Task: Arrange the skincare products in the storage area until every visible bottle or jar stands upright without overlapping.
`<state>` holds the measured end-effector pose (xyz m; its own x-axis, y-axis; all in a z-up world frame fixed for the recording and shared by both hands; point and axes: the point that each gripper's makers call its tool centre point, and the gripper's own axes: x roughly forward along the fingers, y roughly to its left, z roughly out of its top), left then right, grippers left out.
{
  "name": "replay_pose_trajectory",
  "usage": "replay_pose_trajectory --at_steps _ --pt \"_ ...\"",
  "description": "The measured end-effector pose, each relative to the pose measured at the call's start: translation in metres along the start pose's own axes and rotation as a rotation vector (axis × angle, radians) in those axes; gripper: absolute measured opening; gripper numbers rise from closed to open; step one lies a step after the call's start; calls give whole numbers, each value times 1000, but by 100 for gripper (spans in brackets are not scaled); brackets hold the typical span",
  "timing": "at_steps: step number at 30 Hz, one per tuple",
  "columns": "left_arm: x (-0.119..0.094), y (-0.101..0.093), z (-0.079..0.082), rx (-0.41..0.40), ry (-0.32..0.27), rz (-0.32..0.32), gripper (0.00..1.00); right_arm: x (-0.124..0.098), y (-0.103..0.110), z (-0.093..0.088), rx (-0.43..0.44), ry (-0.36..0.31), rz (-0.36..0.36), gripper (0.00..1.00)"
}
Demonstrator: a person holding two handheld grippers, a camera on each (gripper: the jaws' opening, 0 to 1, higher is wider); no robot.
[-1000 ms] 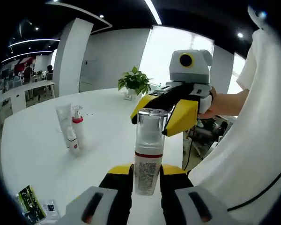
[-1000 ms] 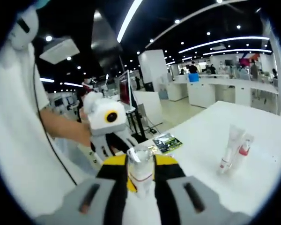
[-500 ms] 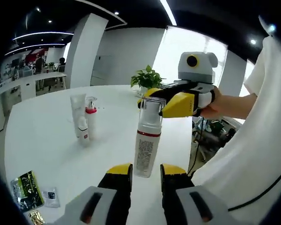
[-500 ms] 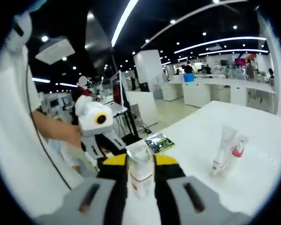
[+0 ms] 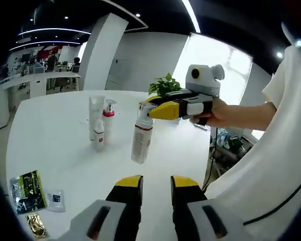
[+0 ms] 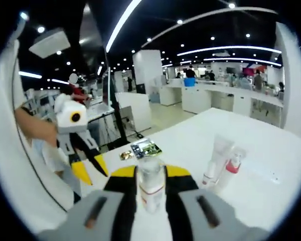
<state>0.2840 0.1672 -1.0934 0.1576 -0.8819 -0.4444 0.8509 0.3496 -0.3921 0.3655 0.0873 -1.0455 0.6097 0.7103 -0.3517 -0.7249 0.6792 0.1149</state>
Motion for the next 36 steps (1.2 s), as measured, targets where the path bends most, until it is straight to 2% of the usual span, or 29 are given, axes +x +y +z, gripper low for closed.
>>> replay_pose_trajectory --at_steps 7,11,17,21,27,31,36 --pt "-11 7 0 -26 -16 28 22 8 -29 -12 -2 22 -46 18" --pt "-20 11 -2 -72 -37 45 22 13 -47 -22 -10 44 -75 18" --pt "-32 14 -5 -82 -30 71 22 15 -70 -26 -4 29 -114 18" --pt "-43 19 -6 -112 -46 104 22 20 -85 -37 -6 47 -132 18" --pt "-54 17 -15 -130 -38 140 22 24 -96 -48 -21 55 -145 18" --pt "-62 16 -21 -163 -54 173 22 28 -99 -47 -58 31 -166 18" --pt "-72 9 -29 -182 -55 198 22 37 -109 -57 -106 44 -177 18"
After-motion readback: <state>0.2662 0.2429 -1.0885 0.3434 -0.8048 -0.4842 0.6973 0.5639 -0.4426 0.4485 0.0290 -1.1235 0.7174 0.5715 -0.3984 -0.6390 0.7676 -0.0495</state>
